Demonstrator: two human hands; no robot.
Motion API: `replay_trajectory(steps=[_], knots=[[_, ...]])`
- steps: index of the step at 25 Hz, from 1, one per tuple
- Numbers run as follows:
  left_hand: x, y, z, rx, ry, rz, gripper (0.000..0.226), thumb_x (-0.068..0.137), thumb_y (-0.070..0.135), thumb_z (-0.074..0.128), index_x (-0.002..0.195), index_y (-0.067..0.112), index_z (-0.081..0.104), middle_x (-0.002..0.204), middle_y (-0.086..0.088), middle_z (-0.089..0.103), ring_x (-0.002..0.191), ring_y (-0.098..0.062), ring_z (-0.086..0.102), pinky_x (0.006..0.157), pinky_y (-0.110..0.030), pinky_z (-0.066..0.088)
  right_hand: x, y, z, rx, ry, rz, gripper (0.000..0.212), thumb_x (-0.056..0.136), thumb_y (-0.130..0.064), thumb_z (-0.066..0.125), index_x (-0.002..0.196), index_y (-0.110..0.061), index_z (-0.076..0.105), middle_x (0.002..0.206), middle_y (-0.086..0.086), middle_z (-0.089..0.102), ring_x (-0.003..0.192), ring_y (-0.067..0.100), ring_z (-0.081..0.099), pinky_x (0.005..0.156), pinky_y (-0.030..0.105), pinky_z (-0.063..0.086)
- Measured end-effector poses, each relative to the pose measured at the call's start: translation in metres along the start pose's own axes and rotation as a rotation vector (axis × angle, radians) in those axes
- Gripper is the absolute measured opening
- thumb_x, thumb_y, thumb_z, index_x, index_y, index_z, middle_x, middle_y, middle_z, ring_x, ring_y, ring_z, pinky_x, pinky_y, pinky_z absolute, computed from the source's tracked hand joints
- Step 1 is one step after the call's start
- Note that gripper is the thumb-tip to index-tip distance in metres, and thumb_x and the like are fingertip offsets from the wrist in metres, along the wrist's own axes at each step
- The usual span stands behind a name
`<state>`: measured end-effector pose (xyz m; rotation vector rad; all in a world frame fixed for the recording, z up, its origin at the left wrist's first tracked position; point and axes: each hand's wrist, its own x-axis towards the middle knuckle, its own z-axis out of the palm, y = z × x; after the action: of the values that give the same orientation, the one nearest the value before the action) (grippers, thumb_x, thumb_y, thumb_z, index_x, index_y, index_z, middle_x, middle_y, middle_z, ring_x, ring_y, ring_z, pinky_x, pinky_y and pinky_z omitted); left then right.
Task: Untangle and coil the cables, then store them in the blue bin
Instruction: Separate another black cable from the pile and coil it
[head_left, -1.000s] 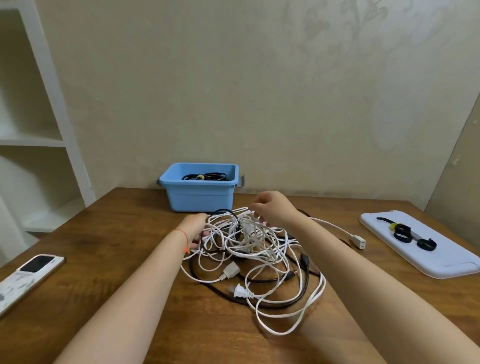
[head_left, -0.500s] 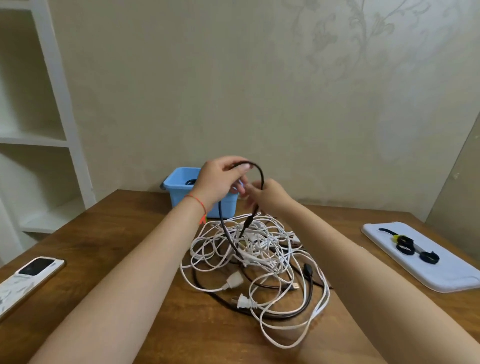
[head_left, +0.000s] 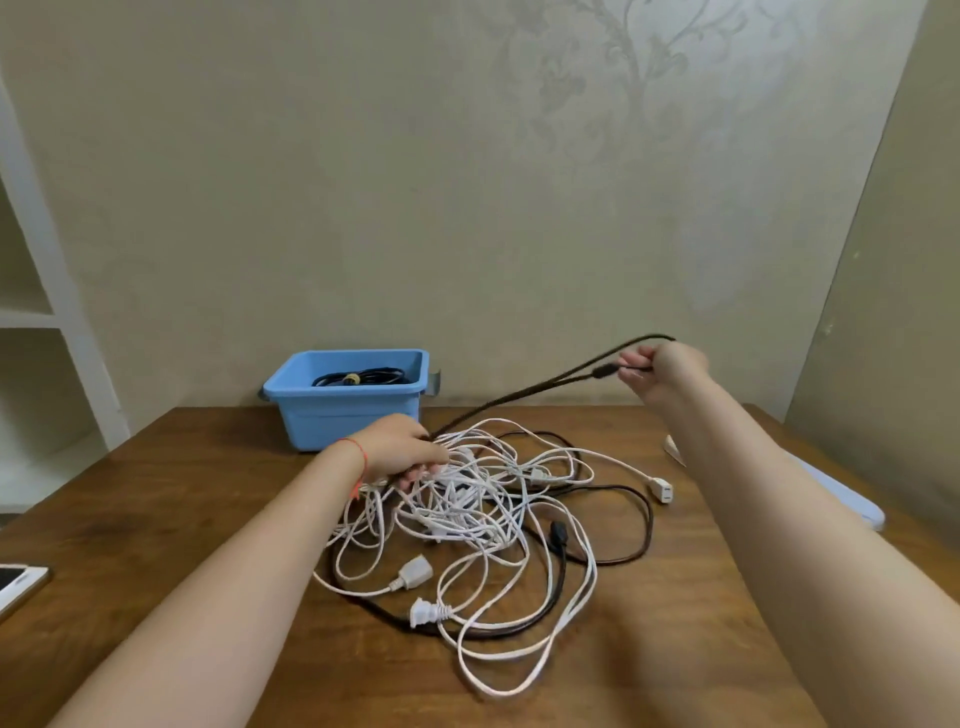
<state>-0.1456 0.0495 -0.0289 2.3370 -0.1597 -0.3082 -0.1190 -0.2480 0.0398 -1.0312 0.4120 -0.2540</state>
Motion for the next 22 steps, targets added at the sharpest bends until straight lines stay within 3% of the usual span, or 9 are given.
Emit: replay_trajectory(steps=[1,3,6,7,9,12,16,19,22], knots=[[-0.001,0.001,-0.003,0.080,0.096,-0.017,0.032,0.098,0.033,0.059,0.077,0.009,0.059,0.051,-0.002,0.051,0.042,-0.013,0.048,0.054,-0.026,0.043,0.004,0.006,-0.010,-0.099,0.016,0.027,0.030,0.102,0.001,0.023,0.082,0.001,0.044,0.070,0.015,0.047,0.056,0.025,0.050,0.038,0.027,0.050],[0.001,0.016,-0.008,0.120,0.268,0.061,0.036,0.099,0.036,0.055,0.072,0.012,0.056,0.053,-0.003,0.054,0.044,-0.015,0.051,0.054,-0.026,0.042,0.014,0.024,-0.017,-0.474,0.014,0.035,0.011,0.100,-0.004,0.041,0.099,0.001,0.051,0.076,0.012,0.050,0.061,0.024,0.052,0.054,0.034,0.054],[0.004,0.053,-0.010,0.138,0.398,0.221,0.031,0.100,0.034,0.054,0.074,0.016,0.055,0.068,-0.004,0.057,0.065,-0.023,0.057,0.067,-0.036,0.049,0.005,0.037,-0.010,-1.005,0.045,-0.189,0.044,0.086,-0.016,0.060,0.126,0.001,0.052,0.106,0.016,0.054,0.093,0.029,0.057,0.083,0.036,0.047],[0.004,0.065,-0.009,0.208,0.408,0.253,0.031,0.100,0.034,0.054,0.073,0.018,0.053,0.072,-0.003,0.056,0.071,-0.025,0.057,0.067,-0.037,0.047,-0.004,0.037,-0.004,-1.022,0.001,-0.327,0.052,0.086,-0.017,0.059,0.135,-0.002,0.048,0.124,0.016,0.052,0.112,0.030,0.054,0.093,0.036,0.044],[0.002,0.083,-0.001,0.399,0.394,0.292,0.028,0.100,0.034,0.054,0.077,0.019,0.053,0.078,-0.002,0.057,0.081,-0.027,0.057,0.065,-0.035,0.038,-0.031,0.036,0.011,-0.954,-0.319,-0.588,0.054,0.089,-0.015,0.058,0.142,-0.010,0.047,0.142,0.008,0.048,0.130,0.021,0.046,0.103,0.031,0.037],[0.002,0.095,0.017,0.480,0.408,0.301,0.009,0.096,0.025,0.057,0.099,0.016,0.056,0.096,-0.007,0.062,0.091,-0.029,0.057,0.067,-0.032,0.036,-0.063,0.049,0.030,-1.159,-0.709,-0.719,0.044,0.087,-0.015,0.063,0.130,-0.015,0.057,0.124,0.002,0.063,0.113,0.015,0.058,0.093,0.027,0.044],[0.003,0.073,0.036,0.121,0.229,0.273,0.030,0.084,0.019,0.075,0.102,0.015,0.051,0.078,0.003,0.055,0.071,-0.014,0.051,0.059,-0.025,0.039,-0.059,0.048,0.023,-1.522,-0.780,-0.424,0.026,0.086,-0.027,0.059,0.098,-0.007,0.071,0.076,0.002,0.058,0.070,0.019,0.051,0.063,0.031,0.037],[0.005,0.040,0.045,0.084,0.154,0.240,0.021,0.081,0.028,0.080,0.084,0.017,0.063,0.068,0.008,0.056,0.063,-0.007,0.051,0.057,-0.018,0.039,-0.050,0.036,0.012,-1.246,-0.706,-0.394,0.024,0.088,-0.041,0.068,0.079,-0.019,0.073,0.057,-0.010,0.055,0.054,0.010,0.046,0.053,0.023,0.035],[0.007,0.003,0.038,-0.059,0.317,0.158,0.041,0.086,0.039,0.074,0.059,0.019,0.050,0.053,0.008,0.043,0.056,-0.011,0.044,0.060,-0.025,0.038,-0.023,0.016,0.006,-0.597,-0.345,-0.429,0.031,0.095,-0.031,0.064,0.068,-0.015,0.062,0.050,-0.005,0.043,0.049,0.014,0.035,0.049,0.026,0.029]])
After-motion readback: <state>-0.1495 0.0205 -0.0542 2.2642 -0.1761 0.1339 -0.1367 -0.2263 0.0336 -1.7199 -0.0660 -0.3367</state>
